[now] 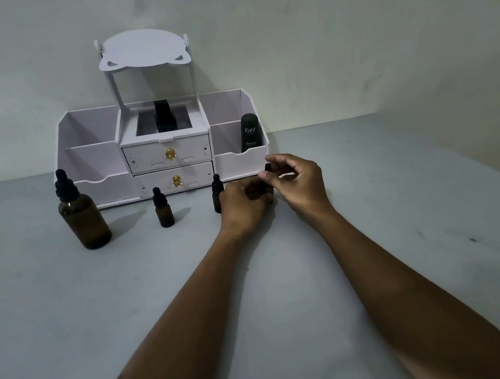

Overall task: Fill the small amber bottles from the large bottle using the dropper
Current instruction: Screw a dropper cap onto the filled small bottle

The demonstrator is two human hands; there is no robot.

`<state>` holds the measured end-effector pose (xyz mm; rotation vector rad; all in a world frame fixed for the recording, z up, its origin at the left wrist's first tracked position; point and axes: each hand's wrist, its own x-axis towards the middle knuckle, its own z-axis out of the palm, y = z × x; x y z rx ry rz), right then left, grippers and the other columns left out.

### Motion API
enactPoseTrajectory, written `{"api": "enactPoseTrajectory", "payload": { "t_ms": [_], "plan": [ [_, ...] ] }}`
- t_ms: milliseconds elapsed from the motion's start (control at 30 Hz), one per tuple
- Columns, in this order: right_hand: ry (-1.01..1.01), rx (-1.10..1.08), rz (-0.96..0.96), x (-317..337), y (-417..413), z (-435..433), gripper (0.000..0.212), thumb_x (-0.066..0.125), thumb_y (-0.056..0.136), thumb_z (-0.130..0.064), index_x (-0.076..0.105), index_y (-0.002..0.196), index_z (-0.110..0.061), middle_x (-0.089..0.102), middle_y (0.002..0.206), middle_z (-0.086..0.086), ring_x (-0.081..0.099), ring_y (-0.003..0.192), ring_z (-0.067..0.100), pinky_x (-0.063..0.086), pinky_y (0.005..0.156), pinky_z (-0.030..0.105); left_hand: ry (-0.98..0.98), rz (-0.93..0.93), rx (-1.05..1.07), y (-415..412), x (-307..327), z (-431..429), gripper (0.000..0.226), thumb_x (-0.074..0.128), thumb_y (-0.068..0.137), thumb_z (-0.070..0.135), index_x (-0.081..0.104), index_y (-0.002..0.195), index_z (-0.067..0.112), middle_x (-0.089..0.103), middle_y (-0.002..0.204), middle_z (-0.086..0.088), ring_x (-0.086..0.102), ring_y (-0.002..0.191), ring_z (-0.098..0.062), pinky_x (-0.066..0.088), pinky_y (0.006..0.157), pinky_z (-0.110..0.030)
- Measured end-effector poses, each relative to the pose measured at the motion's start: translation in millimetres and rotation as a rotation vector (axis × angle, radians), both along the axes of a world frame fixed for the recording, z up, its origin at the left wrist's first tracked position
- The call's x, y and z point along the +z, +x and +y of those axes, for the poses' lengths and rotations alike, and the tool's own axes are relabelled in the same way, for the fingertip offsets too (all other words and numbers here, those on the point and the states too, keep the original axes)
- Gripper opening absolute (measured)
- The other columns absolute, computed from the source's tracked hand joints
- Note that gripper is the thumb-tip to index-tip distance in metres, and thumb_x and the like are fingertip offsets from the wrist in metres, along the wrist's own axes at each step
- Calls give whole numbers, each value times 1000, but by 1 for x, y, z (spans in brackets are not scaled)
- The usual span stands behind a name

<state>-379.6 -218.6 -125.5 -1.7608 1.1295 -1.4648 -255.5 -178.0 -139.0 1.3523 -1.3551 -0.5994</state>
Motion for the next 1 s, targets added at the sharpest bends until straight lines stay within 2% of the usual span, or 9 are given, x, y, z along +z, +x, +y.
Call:
{"api": "enactPoseTrajectory", "payload": {
  "t_ms": [100, 167, 300, 400, 467, 533, 633, 867, 1000],
  "plan": [
    [1, 9, 10, -1, -3, -1, 27, 75, 84, -6, 75, 110, -15, 76, 98, 1, 73, 91, 12, 60, 87, 32, 18, 22, -4, 1, -3, -2, 31, 73, 79, 4, 78, 107, 17, 78, 97, 7, 71, 91, 2, 55, 90, -19],
    [-6, -7, 21, -1, -3, -3, 24, 77, 82, -6, 77, 105, -13, 77, 96, 2, 73, 87, 13, 60, 88, 37, 21, 15, -5, 3, -4, -4, 31, 74, 79, 4, 79, 107, 17, 78, 97, 6, 71, 92, 1, 56, 92, -22],
    [7, -9, -24, -1, -1, -2, 26, 81, 81, -12, 76, 106, -15, 76, 93, 0, 71, 84, 9, 59, 83, 27, 7, -9, -11, 3, -5, -5, 31, 75, 80, 5, 78, 108, 17, 78, 99, 6, 72, 93, -1, 56, 92, -24],
    [9, 13, -24, -2, -1, -2, 23, 75, 84, -7, 76, 106, -15, 77, 97, -1, 73, 90, 12, 60, 87, 32, 7, 13, -7, 3, -5, -5, 31, 75, 80, 6, 78, 108, 18, 78, 98, 7, 71, 91, 2, 55, 90, -20],
    [-4, -9, -8, -2, -1, -2, 21, 77, 82, -6, 77, 101, -13, 77, 92, 1, 73, 86, 13, 60, 87, 34, 5, -3, -6, 3, -5, -5, 31, 75, 79, 5, 78, 108, 18, 78, 99, 7, 71, 92, 2, 54, 90, -18],
    [-9, -28, -29, -2, 0, -2, 20, 81, 79, -9, 77, 98, -11, 76, 88, 1, 72, 82, 12, 60, 83, 28, 6, -24, -3, 4, -5, -6, 32, 76, 80, 6, 78, 109, 17, 78, 101, 5, 71, 92, 0, 54, 91, -17],
    [13, -12, -77, -1, 0, -1, 22, 76, 83, -6, 76, 104, -13, 76, 93, -1, 71, 85, 6, 57, 83, 19, 20, -11, 5, 3, -3, -4, 31, 76, 80, 6, 78, 110, 17, 78, 101, 5, 71, 91, 0, 53, 90, -17],
    [-22, -35, -47, 0, -1, -1, 16, 82, 78, -8, 77, 93, -10, 76, 84, 2, 71, 76, 9, 57, 78, 18, 15, 17, 12, 1, -4, -2, 29, 76, 80, 8, 78, 106, 20, 77, 95, 12, 69, 89, 6, 54, 88, -17],
    [13, -12, -42, 0, -1, 1, 23, 79, 79, -3, 77, 100, -13, 77, 89, 0, 73, 83, 11, 60, 85, 28, 1, -5, -4, 2, -4, -3, 32, 74, 80, 6, 78, 109, 19, 78, 99, 8, 70, 92, 4, 54, 90, -16]
  ]
}}
